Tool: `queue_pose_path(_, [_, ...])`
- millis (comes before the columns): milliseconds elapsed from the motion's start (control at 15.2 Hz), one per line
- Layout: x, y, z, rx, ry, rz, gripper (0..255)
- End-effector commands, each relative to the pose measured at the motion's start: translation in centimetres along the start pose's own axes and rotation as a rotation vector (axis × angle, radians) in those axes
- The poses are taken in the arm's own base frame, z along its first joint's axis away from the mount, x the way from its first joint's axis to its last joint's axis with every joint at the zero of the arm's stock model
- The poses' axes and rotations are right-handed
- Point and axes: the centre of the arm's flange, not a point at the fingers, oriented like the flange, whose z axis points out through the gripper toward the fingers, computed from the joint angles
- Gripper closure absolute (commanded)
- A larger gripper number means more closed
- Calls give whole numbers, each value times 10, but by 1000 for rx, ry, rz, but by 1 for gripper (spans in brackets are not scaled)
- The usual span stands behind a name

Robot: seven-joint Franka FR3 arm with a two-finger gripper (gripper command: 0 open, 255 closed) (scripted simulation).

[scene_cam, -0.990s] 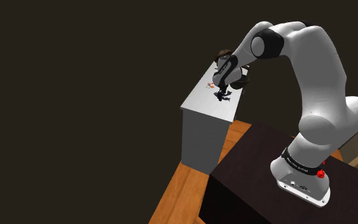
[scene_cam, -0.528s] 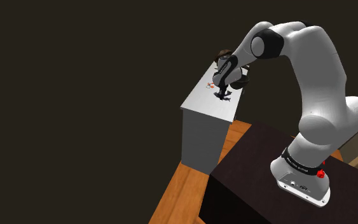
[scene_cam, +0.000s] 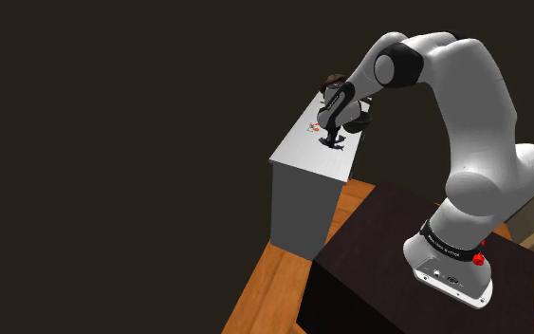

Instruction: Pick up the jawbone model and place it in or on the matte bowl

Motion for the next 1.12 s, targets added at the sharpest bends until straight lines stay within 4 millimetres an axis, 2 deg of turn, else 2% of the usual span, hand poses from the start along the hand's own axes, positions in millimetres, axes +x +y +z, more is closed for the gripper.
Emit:
queue_pose_path(0, [0,1,-5,0,0,0,255])
queue_pose_path(1056, [-6,18,-88,0,0,0,255])
